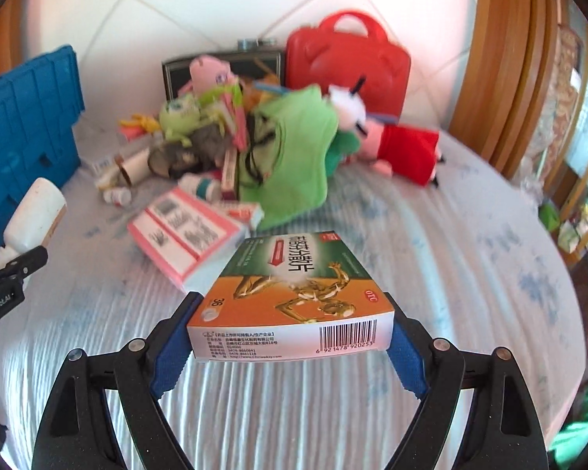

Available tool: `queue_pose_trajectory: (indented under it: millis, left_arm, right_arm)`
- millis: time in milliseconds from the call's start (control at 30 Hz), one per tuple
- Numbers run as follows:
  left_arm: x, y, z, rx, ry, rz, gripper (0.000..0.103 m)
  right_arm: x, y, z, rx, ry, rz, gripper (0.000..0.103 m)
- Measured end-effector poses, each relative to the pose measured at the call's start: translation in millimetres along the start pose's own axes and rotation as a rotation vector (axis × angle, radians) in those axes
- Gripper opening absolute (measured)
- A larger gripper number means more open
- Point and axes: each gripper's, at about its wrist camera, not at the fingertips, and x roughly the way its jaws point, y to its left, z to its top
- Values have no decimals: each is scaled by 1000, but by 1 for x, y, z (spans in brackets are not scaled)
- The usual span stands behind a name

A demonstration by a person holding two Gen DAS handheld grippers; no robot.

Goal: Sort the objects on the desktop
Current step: 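Carry the white bottle and orange box into the blue crate and release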

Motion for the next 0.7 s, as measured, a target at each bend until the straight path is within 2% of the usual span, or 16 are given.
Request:
queue_pose_trajectory:
  millis: [200, 400, 567, 700]
  left_arm:
    - [-47, -9, 20, -12, -115, -1, 52]
    - [-96, -6, 36, -19, -232, 14, 52]
    - [-142, 16, 45, -36, -328, 46, 52]
    - [-178, 46, 52, -61, -402, 94, 52]
  right_arm:
    - [-44, -1, 25, -31, -154, 41, 87]
    - [-93, 16, 54, -64, -331, 84, 87]
    - [-130, 41, 73, -94, -451, 132, 87]
    - [-159, 78, 87, -131, -537, 198, 87]
